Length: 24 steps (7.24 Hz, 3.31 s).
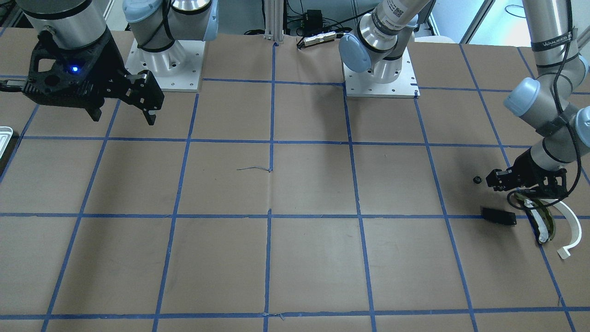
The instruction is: Place bearing gear from tray to pile
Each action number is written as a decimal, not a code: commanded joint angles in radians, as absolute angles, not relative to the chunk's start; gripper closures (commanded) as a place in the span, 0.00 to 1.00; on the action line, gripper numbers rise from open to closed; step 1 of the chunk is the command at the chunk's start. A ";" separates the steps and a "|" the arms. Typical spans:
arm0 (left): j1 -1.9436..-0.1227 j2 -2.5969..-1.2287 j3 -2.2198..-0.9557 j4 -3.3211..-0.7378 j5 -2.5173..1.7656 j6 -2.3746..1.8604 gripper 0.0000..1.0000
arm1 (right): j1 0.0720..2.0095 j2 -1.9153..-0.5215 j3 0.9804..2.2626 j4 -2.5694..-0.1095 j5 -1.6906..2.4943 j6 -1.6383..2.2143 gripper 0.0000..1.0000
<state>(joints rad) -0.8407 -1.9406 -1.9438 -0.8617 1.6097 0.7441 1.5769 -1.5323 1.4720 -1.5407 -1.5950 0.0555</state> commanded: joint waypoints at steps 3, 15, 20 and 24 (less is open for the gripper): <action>-0.835 -1.910 -2.000 -0.861 1.605 0.741 0.70 | 1.577 -1.532 1.471 -1.542 -1.594 0.058 0.00; -1.549 -1.634 -1.480 -1.569 1.560 0.011 0.00 | 1.578 -1.532 1.470 -1.542 -1.594 0.058 0.00; -1.606 -1.549 -1.504 -1.568 1.597 -0.002 0.00 | 1.578 -1.532 1.470 -1.542 -1.594 0.058 0.00; -1.583 -1.549 -1.508 -1.559 1.583 -0.002 0.00 | 1.577 -1.532 1.470 -1.542 -1.594 0.058 0.00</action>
